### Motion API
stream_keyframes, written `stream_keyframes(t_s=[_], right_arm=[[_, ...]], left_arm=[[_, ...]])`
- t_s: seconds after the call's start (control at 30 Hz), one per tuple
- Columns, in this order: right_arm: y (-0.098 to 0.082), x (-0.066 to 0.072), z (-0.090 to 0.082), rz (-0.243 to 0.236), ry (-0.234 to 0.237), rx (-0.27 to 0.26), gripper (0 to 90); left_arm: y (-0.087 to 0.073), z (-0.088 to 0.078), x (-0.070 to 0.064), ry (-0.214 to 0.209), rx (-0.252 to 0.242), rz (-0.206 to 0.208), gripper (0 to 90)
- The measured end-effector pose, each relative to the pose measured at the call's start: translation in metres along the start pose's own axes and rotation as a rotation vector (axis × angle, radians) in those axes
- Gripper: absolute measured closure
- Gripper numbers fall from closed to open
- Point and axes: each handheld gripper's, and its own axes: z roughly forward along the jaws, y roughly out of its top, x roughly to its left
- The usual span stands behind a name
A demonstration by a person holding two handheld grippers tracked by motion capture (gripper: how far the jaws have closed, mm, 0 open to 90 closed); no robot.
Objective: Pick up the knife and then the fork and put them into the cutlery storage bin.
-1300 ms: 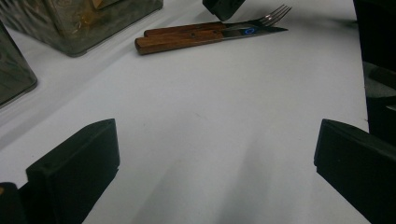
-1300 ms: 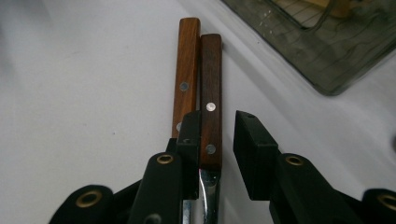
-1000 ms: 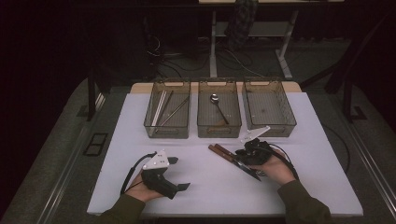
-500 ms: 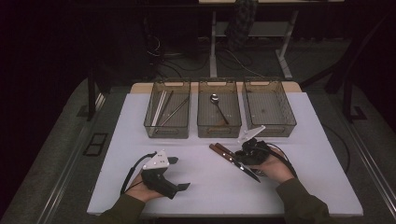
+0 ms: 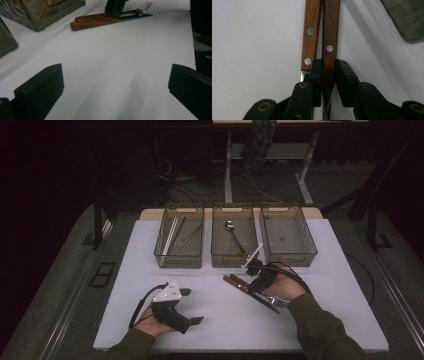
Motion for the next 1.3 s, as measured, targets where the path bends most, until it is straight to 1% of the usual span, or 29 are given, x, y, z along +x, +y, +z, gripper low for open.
stream_keyframes(t_s=[0.17,0.23,0.37,0.4,0.43,0.5,0.63,0.77,0.83,0.9,0.93,0.97,1.17,1.3], right_arm=[[0.013,-0.002,0.002,0.013,0.011,0.096,75.2],[0.018,-0.001,0.002,0.005,0.005,0.130,75.9],[0.021,0.001,0.003,-0.011,-0.010,0.152,76.5],[0.021,0.002,0.003,-0.008,-0.012,0.151,76.6],[0.021,0.002,0.003,-0.016,-0.014,0.145,76.6],[0.019,0.002,0.002,-0.010,-0.012,0.132,76.6],[0.014,0.001,-0.002,-0.014,-0.010,0.082,76.7],[0.009,-0.001,-0.010,-0.014,-0.006,0.030,76.8],[0.006,-0.003,-0.014,0.003,-0.007,0.001,76.9],[0.003,-0.005,-0.017,0.008,-0.015,-0.031,77.0],[0.001,-0.007,-0.019,0.025,-0.020,-0.047,77.0],[-0.001,-0.009,-0.021,0.032,-0.023,-0.067,77.1],[-0.019,-0.022,-0.039,0.103,0.015,-0.221,77.2],[-0.031,-0.030,-0.052,0.139,0.038,-0.321,77.1]], left_arm=[[0.000,0.000,0.000,-0.001,0.003,0.003,0.0],[0.000,0.000,0.000,0.000,0.003,0.003,0.0],[0.000,0.000,0.000,-0.002,0.002,0.003,0.0],[0.000,0.000,0.000,-0.002,0.002,0.003,0.0],[0.000,0.000,0.000,-0.002,0.000,0.002,0.0],[0.000,0.000,0.000,-0.002,0.001,0.002,0.0],[0.000,0.000,0.000,-0.002,0.002,0.001,0.0],[0.000,0.000,0.000,-0.001,0.001,-0.001,0.0],[0.000,0.000,0.000,0.000,0.002,-0.002,0.0],[0.000,0.000,0.000,0.000,0.001,-0.002,0.0],[0.000,0.000,0.000,0.000,0.001,-0.002,0.0],[0.000,0.000,0.000,0.000,0.000,-0.002,0.0],[0.000,0.000,0.000,-0.002,0.001,-0.003,0.0],[0.000,0.000,0.000,0.000,0.000,-0.004,0.0]])
